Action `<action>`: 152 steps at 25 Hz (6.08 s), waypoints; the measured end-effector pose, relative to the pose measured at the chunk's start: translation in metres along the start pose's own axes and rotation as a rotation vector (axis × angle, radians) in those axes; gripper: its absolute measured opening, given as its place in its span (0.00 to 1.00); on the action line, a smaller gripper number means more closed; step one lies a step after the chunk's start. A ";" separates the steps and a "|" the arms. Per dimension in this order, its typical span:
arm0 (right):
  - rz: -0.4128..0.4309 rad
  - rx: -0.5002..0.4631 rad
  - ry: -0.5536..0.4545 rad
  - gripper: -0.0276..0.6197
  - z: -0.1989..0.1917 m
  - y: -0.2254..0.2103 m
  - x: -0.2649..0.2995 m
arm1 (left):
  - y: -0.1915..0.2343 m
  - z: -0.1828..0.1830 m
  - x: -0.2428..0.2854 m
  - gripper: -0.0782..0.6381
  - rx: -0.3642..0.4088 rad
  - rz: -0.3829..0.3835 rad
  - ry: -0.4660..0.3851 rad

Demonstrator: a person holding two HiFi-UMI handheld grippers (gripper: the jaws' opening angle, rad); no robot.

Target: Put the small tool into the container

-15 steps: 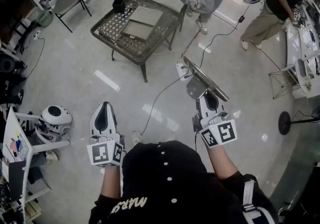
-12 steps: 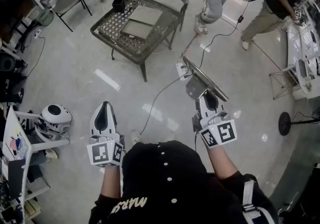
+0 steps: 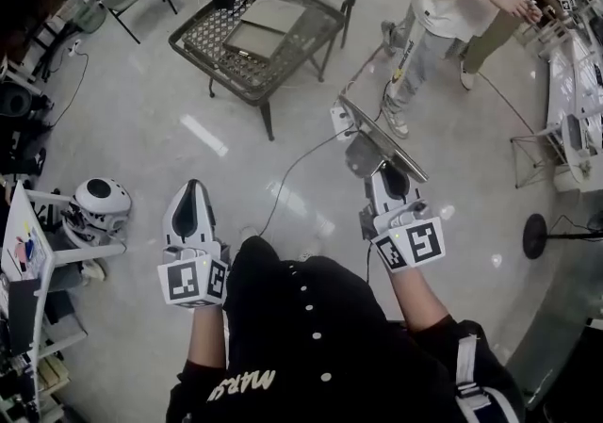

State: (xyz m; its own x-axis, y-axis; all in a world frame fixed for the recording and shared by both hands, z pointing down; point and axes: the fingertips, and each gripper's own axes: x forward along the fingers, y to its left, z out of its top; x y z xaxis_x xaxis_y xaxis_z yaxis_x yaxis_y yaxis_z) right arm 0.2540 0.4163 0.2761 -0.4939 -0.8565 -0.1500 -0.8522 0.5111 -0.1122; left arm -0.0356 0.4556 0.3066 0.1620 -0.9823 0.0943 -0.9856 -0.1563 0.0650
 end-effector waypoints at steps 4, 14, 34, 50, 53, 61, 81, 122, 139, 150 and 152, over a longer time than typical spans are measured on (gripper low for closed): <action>0.006 0.006 0.001 0.07 -0.002 -0.003 0.000 | -0.004 -0.001 -0.002 0.16 0.009 -0.004 0.017; -0.004 -0.044 0.013 0.07 -0.015 -0.006 0.031 | 0.006 -0.011 0.037 0.16 -0.002 -0.044 0.025; -0.036 -0.060 0.029 0.07 -0.025 -0.038 0.188 | 0.081 0.016 0.190 0.16 -0.018 -0.103 0.020; -0.103 -0.040 0.032 0.07 -0.047 -0.028 0.292 | 0.165 0.021 0.265 0.16 -0.031 -0.153 0.028; -0.116 -0.030 0.033 0.07 -0.052 -0.037 0.301 | 0.168 0.016 0.278 0.16 -0.033 -0.154 0.032; -0.120 -0.018 0.034 0.07 -0.064 -0.071 0.342 | 0.169 0.013 0.325 0.16 -0.031 -0.150 0.047; -0.017 0.006 0.031 0.07 -0.068 -0.161 0.503 | 0.186 0.052 0.489 0.16 -0.007 -0.080 0.024; 0.324 -0.546 0.433 0.07 -0.256 -0.146 0.624 | 0.213 -0.001 0.591 0.16 -0.082 -0.152 0.209; 0.820 -1.085 0.518 0.07 -0.434 -0.132 0.623 | 0.183 -0.086 0.582 0.16 -0.236 -0.184 0.368; 0.980 -1.434 0.384 0.07 -0.509 -0.127 0.622 | 0.174 -0.128 0.574 0.16 -0.295 -0.168 0.435; 1.015 -1.523 0.327 0.07 -0.519 -0.126 0.619 | 0.175 -0.135 0.572 0.16 -0.314 -0.159 0.446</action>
State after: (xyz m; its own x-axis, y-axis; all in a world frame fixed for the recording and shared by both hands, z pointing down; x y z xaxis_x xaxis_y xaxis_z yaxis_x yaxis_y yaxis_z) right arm -0.0342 -0.2159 0.7069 -0.7020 -0.3754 0.6052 0.4439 0.4340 0.7840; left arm -0.1091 -0.1198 0.5058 0.3796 -0.7999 0.4649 -0.8965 -0.1939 0.3984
